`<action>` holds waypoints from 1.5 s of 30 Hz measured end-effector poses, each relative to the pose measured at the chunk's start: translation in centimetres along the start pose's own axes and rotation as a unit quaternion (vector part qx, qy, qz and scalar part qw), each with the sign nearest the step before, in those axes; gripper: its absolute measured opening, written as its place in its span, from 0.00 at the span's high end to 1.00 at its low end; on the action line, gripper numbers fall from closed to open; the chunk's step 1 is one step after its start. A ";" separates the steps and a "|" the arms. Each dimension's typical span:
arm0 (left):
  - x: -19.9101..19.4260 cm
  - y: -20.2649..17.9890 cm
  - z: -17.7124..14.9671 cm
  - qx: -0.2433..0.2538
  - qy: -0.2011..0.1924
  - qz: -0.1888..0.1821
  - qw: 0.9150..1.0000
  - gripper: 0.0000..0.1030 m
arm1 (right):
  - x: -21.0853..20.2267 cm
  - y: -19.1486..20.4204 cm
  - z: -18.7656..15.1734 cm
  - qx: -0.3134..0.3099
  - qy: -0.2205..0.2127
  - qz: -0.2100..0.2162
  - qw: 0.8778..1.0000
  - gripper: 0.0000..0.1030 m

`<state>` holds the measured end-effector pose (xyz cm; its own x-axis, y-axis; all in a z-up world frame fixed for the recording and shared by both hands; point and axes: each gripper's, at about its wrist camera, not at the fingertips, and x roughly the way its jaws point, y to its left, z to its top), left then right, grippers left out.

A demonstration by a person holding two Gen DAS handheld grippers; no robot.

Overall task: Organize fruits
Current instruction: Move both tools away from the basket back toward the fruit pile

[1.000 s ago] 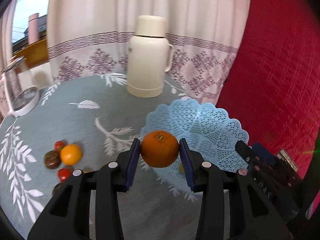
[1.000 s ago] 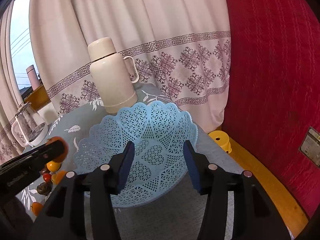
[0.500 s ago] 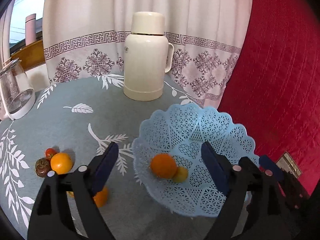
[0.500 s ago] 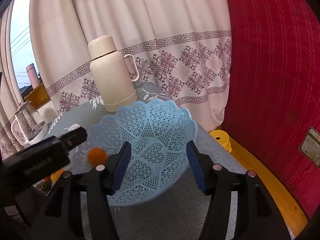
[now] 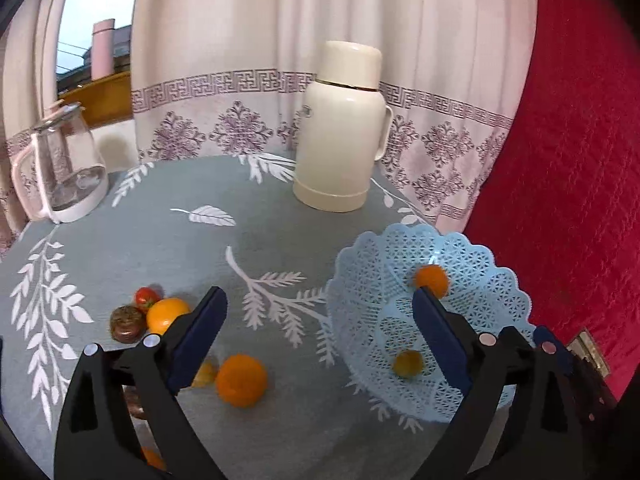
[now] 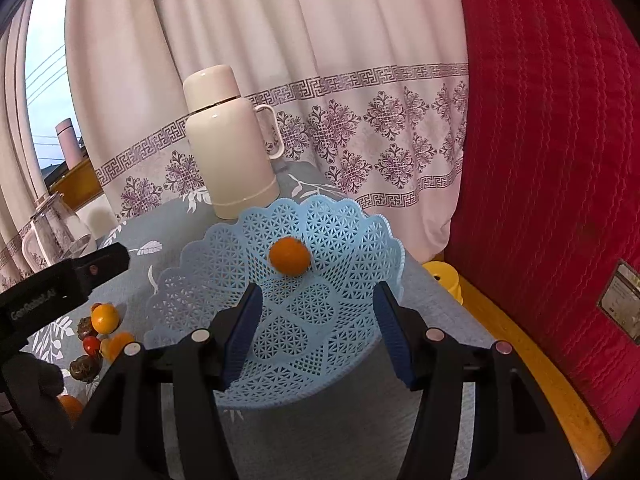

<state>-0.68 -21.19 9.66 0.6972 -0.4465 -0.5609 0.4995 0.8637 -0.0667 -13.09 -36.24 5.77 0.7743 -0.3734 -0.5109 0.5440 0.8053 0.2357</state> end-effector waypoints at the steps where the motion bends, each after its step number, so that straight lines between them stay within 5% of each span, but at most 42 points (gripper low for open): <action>1: -0.2 0.1 -0.1 0.002 -0.002 0.008 1.000 0.06 | 0.0 0.0 0.0 -0.001 0.000 0.000 1.000 0.40; 22: -3.7 6.5 -2.3 -0.036 -0.021 0.104 0.994 0.03 | -0.2 1.0 -0.5 -0.029 -0.007 -0.009 1.000 0.40; 37: -5.4 13.2 -7.3 -0.095 0.029 0.136 0.986 0.03 | -1.8 2.5 -1.0 -0.043 -0.008 0.012 0.999 0.40; 45: -4.9 13.0 -10.1 -0.072 0.066 0.138 0.986 0.03 | -3.7 5.2 -2.3 -0.059 0.006 0.068 0.996 0.40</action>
<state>-2.82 -5.40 3.17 0.7182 -0.1645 -0.6761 0.2154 0.9765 -0.0088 -13.84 -29.62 6.93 0.8334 -0.2525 -0.4916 0.3926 0.8966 0.2051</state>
